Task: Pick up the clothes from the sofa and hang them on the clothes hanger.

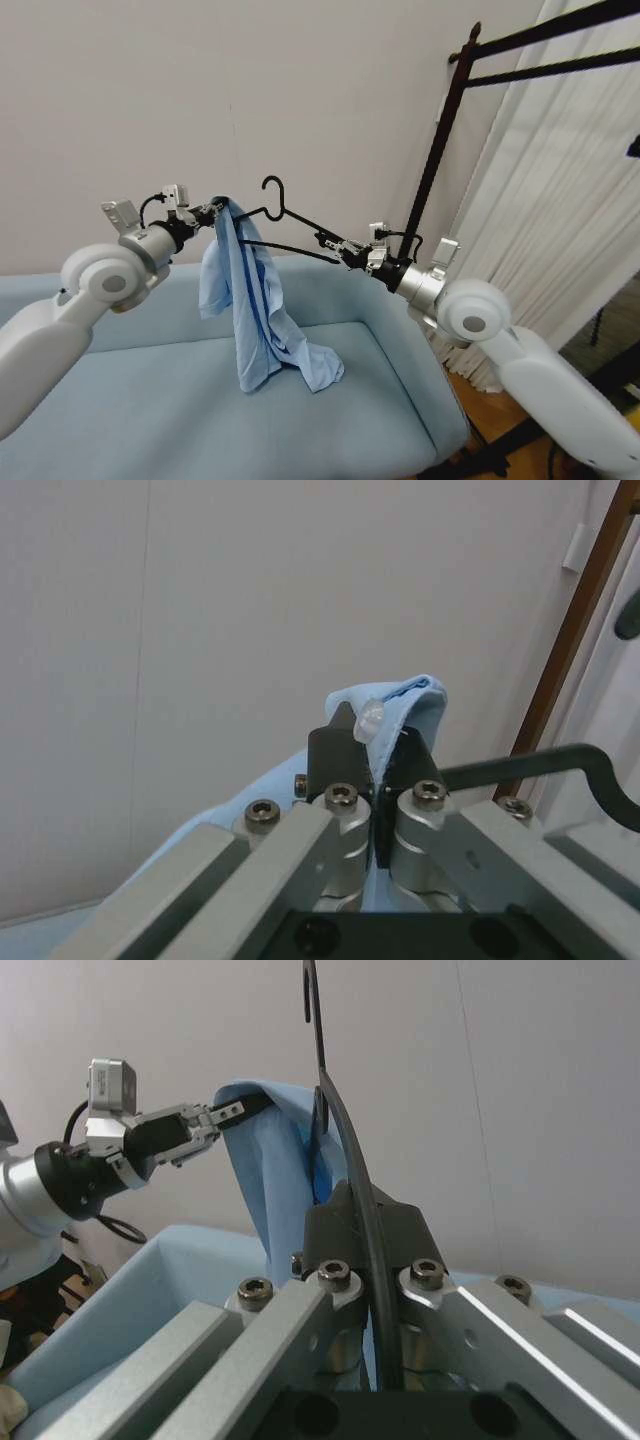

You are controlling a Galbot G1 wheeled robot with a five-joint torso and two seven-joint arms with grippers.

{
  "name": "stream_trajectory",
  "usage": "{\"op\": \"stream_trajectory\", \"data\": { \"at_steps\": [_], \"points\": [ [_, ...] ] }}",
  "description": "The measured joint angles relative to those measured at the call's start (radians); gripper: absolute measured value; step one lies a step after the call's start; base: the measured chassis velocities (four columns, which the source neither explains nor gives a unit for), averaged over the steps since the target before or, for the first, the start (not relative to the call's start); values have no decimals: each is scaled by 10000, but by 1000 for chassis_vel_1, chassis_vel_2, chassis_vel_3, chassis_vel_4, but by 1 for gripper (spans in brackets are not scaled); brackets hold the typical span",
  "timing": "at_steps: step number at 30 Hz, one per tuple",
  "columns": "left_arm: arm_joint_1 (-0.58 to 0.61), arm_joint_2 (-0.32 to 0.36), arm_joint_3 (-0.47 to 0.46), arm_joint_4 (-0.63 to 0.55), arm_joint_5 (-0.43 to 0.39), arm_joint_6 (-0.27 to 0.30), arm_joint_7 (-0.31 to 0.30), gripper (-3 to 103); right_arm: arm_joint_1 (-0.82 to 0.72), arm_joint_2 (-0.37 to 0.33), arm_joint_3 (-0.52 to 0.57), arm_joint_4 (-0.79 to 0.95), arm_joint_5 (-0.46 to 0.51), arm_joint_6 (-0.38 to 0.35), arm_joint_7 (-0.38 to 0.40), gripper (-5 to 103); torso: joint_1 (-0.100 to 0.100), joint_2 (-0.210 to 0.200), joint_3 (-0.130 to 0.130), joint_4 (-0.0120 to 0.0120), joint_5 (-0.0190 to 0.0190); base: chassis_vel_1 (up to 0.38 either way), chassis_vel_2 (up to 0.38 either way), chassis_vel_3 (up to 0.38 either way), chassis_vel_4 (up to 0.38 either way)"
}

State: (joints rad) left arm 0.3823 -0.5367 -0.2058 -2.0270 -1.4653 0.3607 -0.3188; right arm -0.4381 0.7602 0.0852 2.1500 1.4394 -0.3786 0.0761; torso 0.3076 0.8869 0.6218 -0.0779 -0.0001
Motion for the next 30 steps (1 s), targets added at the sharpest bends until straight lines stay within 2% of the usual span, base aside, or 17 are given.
{"op": "stream_trajectory", "data": {
  "at_steps": [14, 22, 30],
  "points": [
    [-406, 13, 155, -32, -27, 1, 9, 0, 893, 716, -1031, -263, -185, 103, -2, 1, 0, 0, 0, -1, 0, 0, 0, 0, 0],
    [-336, 115, 21, -334, -35, 0, 0, 0, 1657, 1231, -1189, -936, -253, 212, 6, 1, 0, 0, 0, 1, 0, 0, 0, 0, 0],
    [-406, 47, 50, -381, -43, -1, 11, 0, 1445, 1364, -1509, -844, -467, 285, -10, 1, 0, -1, 0, -2, 1, 0, 0, 0, 0]
  ]
}}
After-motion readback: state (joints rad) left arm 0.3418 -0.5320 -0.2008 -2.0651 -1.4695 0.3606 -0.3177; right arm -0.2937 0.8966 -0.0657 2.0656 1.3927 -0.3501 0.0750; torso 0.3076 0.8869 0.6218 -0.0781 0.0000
